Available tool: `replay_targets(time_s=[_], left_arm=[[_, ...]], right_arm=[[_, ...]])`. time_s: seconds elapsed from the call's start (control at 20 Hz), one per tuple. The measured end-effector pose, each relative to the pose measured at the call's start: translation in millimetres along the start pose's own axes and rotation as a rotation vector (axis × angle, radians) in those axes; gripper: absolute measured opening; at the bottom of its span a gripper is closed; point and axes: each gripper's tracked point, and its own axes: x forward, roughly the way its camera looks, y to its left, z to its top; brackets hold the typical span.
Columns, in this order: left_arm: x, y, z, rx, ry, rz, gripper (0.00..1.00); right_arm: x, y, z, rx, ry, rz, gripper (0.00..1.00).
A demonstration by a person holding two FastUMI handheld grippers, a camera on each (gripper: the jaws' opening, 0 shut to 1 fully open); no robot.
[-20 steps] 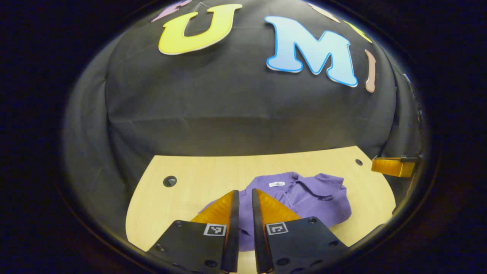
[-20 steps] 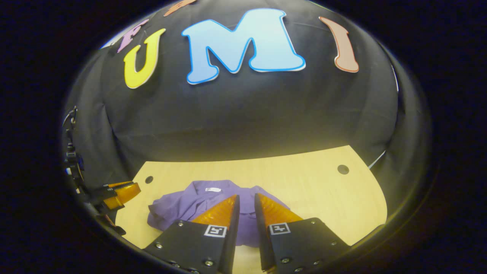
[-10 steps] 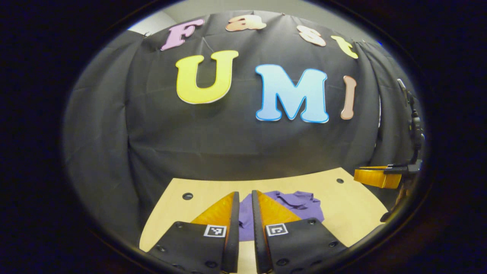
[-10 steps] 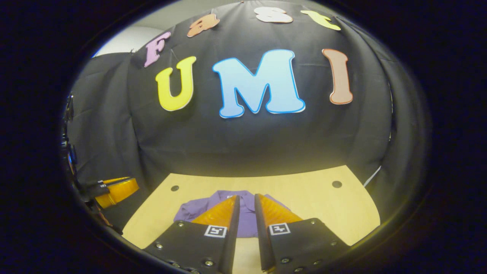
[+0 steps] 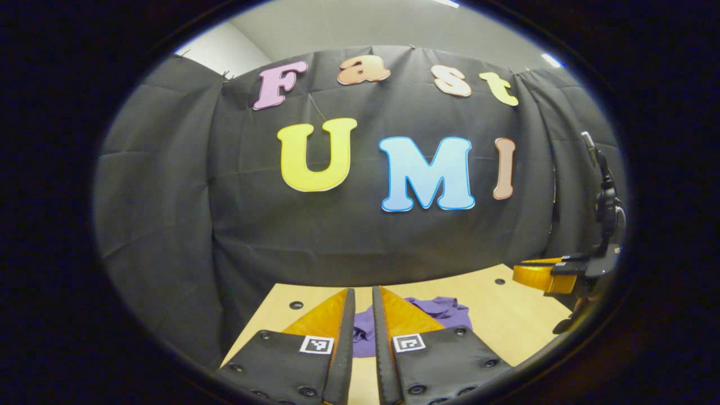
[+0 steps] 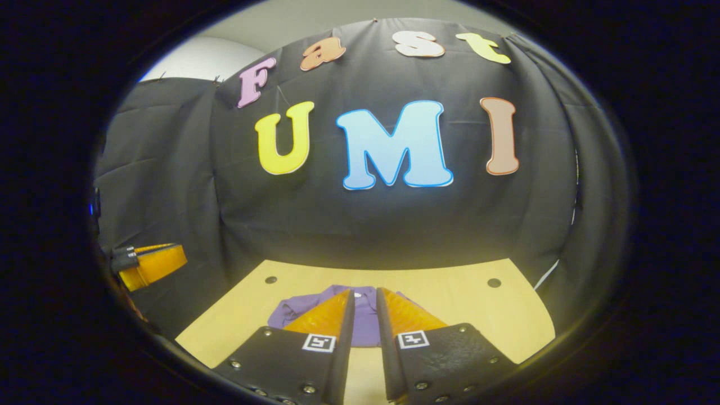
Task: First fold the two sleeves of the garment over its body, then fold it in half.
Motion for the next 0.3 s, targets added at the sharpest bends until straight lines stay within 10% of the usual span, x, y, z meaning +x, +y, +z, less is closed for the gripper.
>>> replay_targets(time_s=[0.3], left_arm=[[-12.1,-5.9,5.9,0.011,-0.010,-0.001,0.28]], right_arm=[[0.5,6.5,5.1,0.013,0.005,0.012,0.25]])
